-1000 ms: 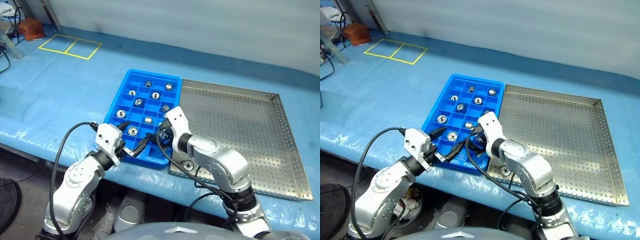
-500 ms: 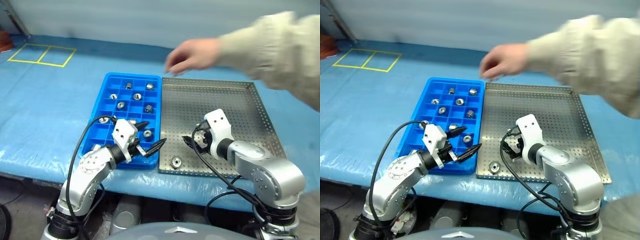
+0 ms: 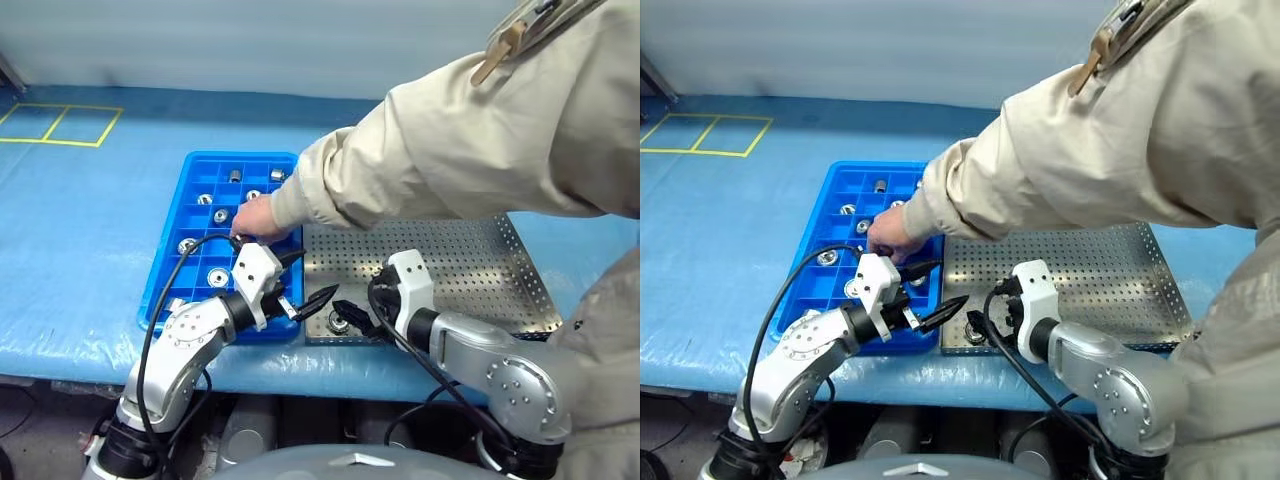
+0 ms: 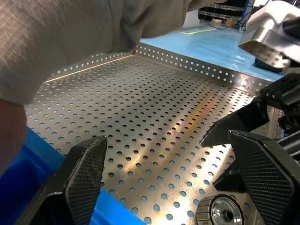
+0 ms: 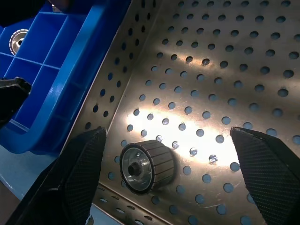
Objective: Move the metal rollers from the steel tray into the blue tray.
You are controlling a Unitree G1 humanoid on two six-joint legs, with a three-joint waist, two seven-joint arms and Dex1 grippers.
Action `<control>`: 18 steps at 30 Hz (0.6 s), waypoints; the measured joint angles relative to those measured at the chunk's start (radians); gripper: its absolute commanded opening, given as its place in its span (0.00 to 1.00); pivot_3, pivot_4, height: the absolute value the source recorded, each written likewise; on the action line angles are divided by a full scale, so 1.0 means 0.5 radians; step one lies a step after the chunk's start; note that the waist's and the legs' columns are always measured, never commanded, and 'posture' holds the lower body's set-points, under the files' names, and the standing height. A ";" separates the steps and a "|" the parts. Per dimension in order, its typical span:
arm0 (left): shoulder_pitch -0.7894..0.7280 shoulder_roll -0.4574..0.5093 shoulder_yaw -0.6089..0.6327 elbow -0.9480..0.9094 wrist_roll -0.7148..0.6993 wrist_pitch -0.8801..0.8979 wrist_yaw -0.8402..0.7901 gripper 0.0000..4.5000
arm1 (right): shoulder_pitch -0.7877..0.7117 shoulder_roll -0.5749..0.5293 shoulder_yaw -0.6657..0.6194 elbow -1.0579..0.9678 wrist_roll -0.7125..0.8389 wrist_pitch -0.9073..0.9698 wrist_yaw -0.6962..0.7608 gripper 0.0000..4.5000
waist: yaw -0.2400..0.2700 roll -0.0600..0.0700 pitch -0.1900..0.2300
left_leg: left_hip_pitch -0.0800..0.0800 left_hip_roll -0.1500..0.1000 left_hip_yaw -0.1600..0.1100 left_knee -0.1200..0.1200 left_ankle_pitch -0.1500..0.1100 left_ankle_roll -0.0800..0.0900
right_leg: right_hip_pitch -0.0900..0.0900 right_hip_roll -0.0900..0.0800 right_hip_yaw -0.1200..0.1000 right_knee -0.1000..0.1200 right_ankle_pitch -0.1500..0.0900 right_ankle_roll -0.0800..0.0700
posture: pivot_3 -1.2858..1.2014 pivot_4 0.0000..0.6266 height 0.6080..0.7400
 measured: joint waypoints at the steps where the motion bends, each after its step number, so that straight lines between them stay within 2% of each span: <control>1: 0.009 0.009 0.000 0.000 0.001 -0.001 0.000 1.00 | 0.008 0.018 0.011 0.006 0.022 0.000 -0.032 0.99 | -0.001 0.000 0.000 | 0.000 0.001 0.000 0.000 0.000 0.000 | 0.000 0.000 0.000 0.000 0.000 0.000 | 0.59 0.24 1.00; 12: 0.076 0.024 -0.001 -0.004 0.002 -0.006 0.038 1.00 | 0.043 -0.014 0.199 0.184 0.353 0.000 -0.364 0.99 | 0.016 0.000 0.000 | 0.001 0.002 0.001 0.000 0.000 0.001 | -0.001 0.000 0.002 0.002 0.000 0.000 | 0.62 0.24 1.00; 15: 0.100 0.024 0.000 -0.010 0.002 -0.007 0.062 1.00 | 0.018 -0.052 0.228 0.217 0.443 -0.006 -0.448 0.86 | 0.026 0.000 0.000 | 0.001 0.002 0.001 0.000 0.000 0.001 | 0.000 0.000 0.002 0.002 0.000 0.000 | 0.63 0.24 1.00; 18: 0.125 0.024 0.000 -0.033 0.002 -0.009 0.076 1.00 | -0.022 -0.068 0.262 0.241 0.508 -0.009 -0.542 0.64 | 0.041 -0.001 -0.001 | 0.001 0.002 0.000 0.000 0.000 0.001 | 0.000 0.000 0.001 0.001 0.000 0.000 | 0.63 0.24 1.00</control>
